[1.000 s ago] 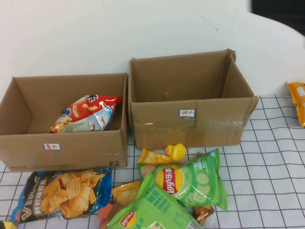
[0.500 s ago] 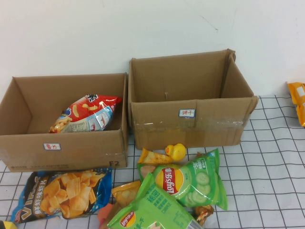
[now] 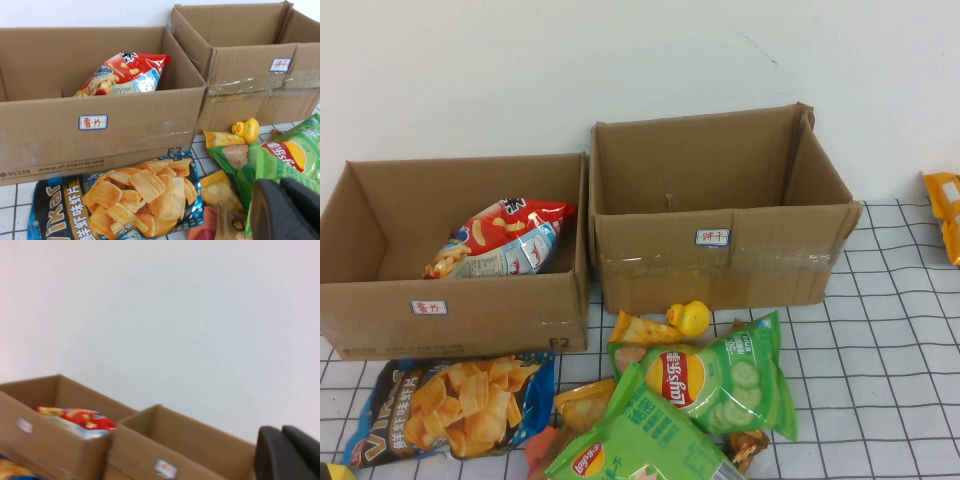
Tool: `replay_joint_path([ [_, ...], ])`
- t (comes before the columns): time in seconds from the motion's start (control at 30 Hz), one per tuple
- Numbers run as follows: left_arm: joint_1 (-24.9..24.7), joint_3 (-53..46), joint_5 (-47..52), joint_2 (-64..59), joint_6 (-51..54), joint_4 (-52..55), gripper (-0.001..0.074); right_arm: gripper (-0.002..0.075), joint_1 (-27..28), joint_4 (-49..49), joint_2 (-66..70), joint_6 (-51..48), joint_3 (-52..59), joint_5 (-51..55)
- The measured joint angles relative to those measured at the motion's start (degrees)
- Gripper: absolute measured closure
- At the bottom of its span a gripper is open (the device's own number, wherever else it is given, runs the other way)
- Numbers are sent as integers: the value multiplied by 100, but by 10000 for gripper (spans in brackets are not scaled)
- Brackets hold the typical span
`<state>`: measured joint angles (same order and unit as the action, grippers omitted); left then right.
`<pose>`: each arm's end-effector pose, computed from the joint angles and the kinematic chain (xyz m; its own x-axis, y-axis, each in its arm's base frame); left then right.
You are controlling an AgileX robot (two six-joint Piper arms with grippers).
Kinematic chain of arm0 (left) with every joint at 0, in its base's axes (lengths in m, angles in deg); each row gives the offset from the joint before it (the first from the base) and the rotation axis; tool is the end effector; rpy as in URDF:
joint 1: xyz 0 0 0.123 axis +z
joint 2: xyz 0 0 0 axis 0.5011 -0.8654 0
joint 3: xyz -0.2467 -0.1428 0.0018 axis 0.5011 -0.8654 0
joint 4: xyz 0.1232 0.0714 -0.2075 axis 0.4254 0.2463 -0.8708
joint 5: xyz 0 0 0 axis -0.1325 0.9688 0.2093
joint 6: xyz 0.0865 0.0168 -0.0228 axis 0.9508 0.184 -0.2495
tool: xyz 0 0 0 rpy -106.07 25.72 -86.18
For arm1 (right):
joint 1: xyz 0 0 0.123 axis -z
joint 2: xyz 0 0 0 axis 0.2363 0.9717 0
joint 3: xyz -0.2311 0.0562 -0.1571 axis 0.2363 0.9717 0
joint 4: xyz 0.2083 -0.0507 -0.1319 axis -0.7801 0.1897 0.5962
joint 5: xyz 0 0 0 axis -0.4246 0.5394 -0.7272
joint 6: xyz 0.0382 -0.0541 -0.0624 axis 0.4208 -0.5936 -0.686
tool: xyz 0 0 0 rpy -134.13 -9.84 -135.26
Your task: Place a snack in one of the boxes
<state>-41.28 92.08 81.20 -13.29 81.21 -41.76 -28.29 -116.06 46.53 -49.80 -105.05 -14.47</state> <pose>0.0380 -0.0218 0.2682 -0.2809 -0.0957 -0.9549 0.3014 0.9359 -0.1824 0.0273 0.0290 0.3180 0.2718 -0.1309 -0.9534 -0.4201 0.8752 -0.2399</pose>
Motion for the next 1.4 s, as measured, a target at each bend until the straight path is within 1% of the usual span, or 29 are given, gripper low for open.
replay_joint_path([
  [0.17, 0, 0, 0, 0, 0, 0, 736, 725, 0, 677, -51, -23, 0, -189],
  [0.27, 0, 0, 0, 0, 0, 0, 736, 725, 0, 758, -51, -33, 128, -305],
  [0.33, 0, 0, 0, 0, 0, 0, 736, 725, 0, 898, -51, 160, 349, -448],
  [0.37, 0, 0, 0, 0, 0, 0, 736, 725, 12, 1219, -51, 500, 498, -553],
  [0.4, 0, 0, 0, 0, 0, 0, 736, 725, 42, 1722, -51, 1066, 652, -624],
  [0.43, 0, 0, 0, 0, 0, 0, 736, 725, 94, 2215, -51, 1822, 777, -640],
  [0.5, 0, 0, 0, 0, 0, 0, 736, 725, 265, 3553, -51, 3533, 1074, -498],
  [0.57, 0, 0, 0, 0, 0, 0, 736, 725, 494, 4685, -51, 4730, 1291, -274],
  [0.6, 0, 0, 0, 0, 0, 0, 736, 725, 645, 5067, -51, 5144, 1391, -182],
  [0.67, 0, 0, 0, 0, 0, 0, 736, 725, 934, 5441, -51, 5554, 1549, -79],
  [0.77, 0, 0, 0, 0, 0, 0, 736, 725, 1360, 5653, -151, 5812, 1785, -68],
  [0.87, 0, 0, 0, 0, 0, 0, 736, 726, 1528, 5705, -445, 5916, 2114, -93],
  [0.97, 0, 0, 9, 0, 0, 0, 736, 726, 1498, 5693, -578, 6140, 2363, -151],
  [1.1, 0, 0, 35, 0, 0, 0, 736, 726, 1254, 5637, -578, 6364, 2386, -86],
  [1.2, 0, 0, 118, 0, 0, 0, 736, 726, 1094, 5626, -578, 6557, 2386, 156],
  [1.4, 0, 0, 261, 0, 26, 0, 736, 726, 1075, 5626, -578, 6594, 2375, 214],
])
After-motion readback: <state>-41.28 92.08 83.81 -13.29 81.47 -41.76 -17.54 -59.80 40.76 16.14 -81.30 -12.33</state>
